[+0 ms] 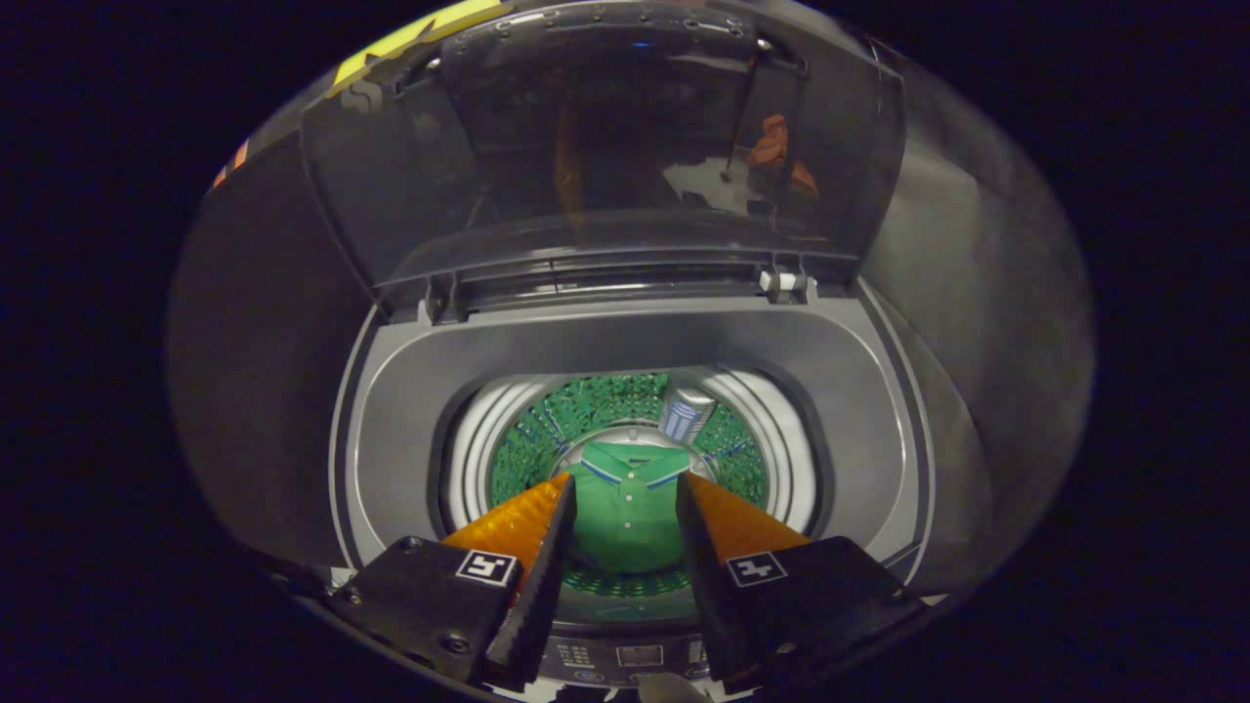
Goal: Put the clothes into the washing machine and then close the washing machine lid.
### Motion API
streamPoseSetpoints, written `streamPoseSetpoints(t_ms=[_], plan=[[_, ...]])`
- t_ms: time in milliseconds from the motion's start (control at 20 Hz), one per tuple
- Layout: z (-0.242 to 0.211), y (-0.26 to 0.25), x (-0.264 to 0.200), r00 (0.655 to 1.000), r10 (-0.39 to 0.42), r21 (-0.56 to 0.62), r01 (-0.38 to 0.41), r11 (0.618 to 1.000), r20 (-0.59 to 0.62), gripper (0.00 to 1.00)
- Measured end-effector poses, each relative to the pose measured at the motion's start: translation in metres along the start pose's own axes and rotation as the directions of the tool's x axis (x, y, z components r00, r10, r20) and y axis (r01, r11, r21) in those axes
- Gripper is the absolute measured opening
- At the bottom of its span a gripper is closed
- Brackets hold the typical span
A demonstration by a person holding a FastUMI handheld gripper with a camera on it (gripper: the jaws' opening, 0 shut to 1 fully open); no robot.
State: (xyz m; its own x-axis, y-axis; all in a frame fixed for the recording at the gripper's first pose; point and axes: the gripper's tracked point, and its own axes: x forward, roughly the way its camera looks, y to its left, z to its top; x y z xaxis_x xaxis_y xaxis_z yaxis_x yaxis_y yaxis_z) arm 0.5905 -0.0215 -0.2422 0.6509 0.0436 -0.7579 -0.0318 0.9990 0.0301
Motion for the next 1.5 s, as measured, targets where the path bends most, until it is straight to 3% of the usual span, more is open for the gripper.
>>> streamPoseSetpoints(t_ms=[400, 1050, 1300, 1500], plan=[[0.071, -0.01, -0.058, 0.978, 0.013, -0.044, -0.004, 0.999, 0.209, 0.64], [0.216, 0.008, -0.165, 0.885, 0.068, -0.072, -0.039, 0.997, 0.461, 0.64], [0.266, 0.024, -0.162, 0.866, 0.079, -0.065, -0.054, 0.996, 0.494, 0.64], [0.284, 0.032, -0.14, 0.882, 0.07, -0.049, -0.053, 0.997, 0.466, 0.64]])
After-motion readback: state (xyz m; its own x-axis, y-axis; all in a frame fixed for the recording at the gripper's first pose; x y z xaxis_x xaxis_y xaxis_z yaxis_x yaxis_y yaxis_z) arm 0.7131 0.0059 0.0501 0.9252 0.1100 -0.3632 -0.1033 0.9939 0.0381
